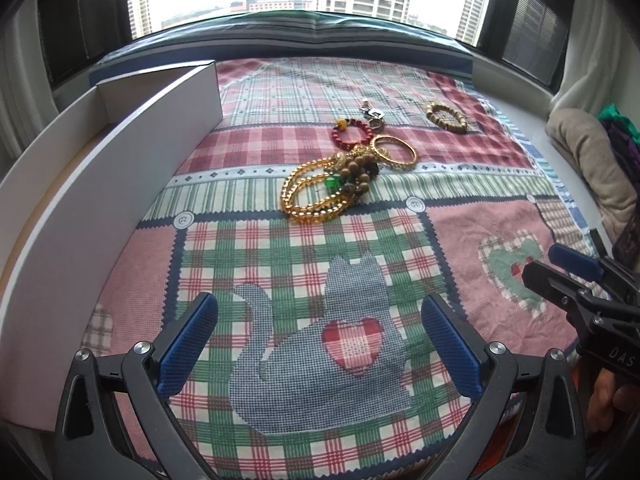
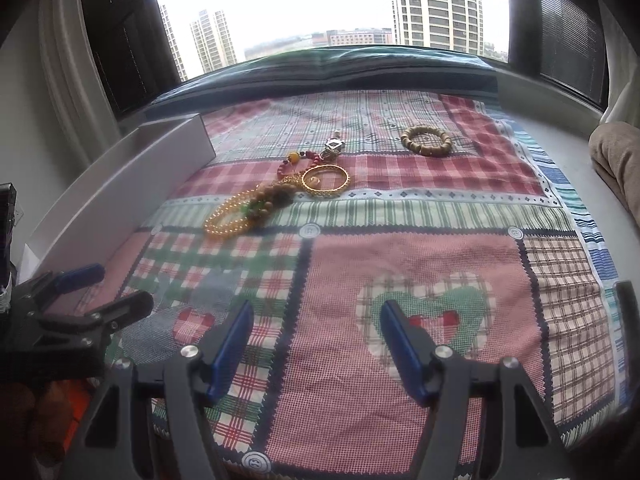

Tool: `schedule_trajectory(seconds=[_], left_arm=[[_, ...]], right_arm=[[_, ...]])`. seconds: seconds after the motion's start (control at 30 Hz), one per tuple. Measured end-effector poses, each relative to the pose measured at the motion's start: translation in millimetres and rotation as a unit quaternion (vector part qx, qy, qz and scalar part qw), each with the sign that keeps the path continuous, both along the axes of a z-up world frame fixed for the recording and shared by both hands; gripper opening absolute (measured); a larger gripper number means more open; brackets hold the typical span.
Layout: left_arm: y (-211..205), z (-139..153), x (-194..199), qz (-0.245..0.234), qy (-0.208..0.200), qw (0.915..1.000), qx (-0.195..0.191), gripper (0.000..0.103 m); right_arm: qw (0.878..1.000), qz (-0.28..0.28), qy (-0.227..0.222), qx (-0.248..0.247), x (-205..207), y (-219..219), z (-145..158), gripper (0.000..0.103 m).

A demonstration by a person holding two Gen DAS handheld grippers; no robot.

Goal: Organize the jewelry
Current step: 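Move both grippers back over the remaining jewelry on the bed, then grasp the red bead bracelet with the left gripper while the right gripper grasps the keychain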

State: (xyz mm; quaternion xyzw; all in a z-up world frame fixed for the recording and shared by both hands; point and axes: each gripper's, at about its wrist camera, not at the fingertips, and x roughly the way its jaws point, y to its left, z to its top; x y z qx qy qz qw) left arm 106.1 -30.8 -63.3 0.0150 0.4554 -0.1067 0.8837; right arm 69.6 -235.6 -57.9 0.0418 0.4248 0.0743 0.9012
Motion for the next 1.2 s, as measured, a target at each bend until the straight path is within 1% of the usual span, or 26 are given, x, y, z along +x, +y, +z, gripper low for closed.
schedule_trajectory(seconds=[0.13, 0.23, 0.33, 0.47, 0.6, 0.7, 0.8, 0.87, 0.9, 1.0, 1.07, 1.13, 1.17, 1.2], left_arm=[[6, -7, 22, 0.009, 0.019, 0.9998, -0.006, 0.101], [9, -13, 35, 0.015, 0.026, 0.9995, -0.002, 0.101], [11, -17, 47, 0.018, 0.034, 0.9993, -0.004, 0.101], [11, -17, 71, 0.017, 0.037, 0.9992, -0.005, 0.101], [9, -13, 109, 0.014, 0.038, 0.9991, -0.014, 0.101], [5, -18, 150, 0.01, 0.061, 0.9975, -0.032, 0.101], [-5, -24, 193, 0.008, 0.081, 0.9959, -0.038, 0.101], [-16, -28, 217, -0.002, 0.079, 0.9965, -0.027, 0.101], [-23, -30, 228, -0.009, 0.076, 0.9969, -0.016, 0.101], [-40, -41, 258, -0.026, 0.079, 0.9965, 0.009, 0.099], [-51, -51, 272, -0.037, 0.088, 0.9952, 0.02, 0.091], [-61, -60, 282, -0.048, 0.097, 0.9935, 0.036, 0.084], [-64, -64, 285, -0.051, 0.1, 0.9926, 0.045, 0.083], [-67, -68, 288, -0.055, 0.101, 0.9921, 0.051, 0.082]], right_arm=[[1.0, 0.01, 0.015, 0.024, 18, 0, -6, 0.067], [0.999, 0.015, 0.029, 0.041, 32, -2, -12, 0.067], [0.998, 0.015, 0.038, 0.047, 48, -6, -16, 0.067], [0.998, 0.016, 0.038, 0.047, 78, -14, -17, 0.067], [0.998, 0.009, 0.043, 0.048, 122, -24, -19, 0.067], [0.996, 0.014, 0.06, 0.06, 168, -27, -27, 0.067], [0.994, 0.018, 0.086, 0.072, 220, -27, -38, 0.055], [0.992, 0.022, 0.103, 0.07, 254, -22, -46, 0.051], [0.991, 0.019, 0.112, 0.072, 270, -21, -49, 0.047], [0.987, 0.008, 0.135, 0.087, 308, -18, -59, 0.045], [0.984, 0.012, 0.152, 0.09, 325, -13, -64, 0.045], [0.981, 0.015, 0.177, 0.084, 338, -6, -72, 0.043], [0.979, 0.017, 0.185, 0.079, 343, -4, -74, 0.04], [0.98, 0.022, 0.187, 0.067, 347, 0, -75, 0.039]])
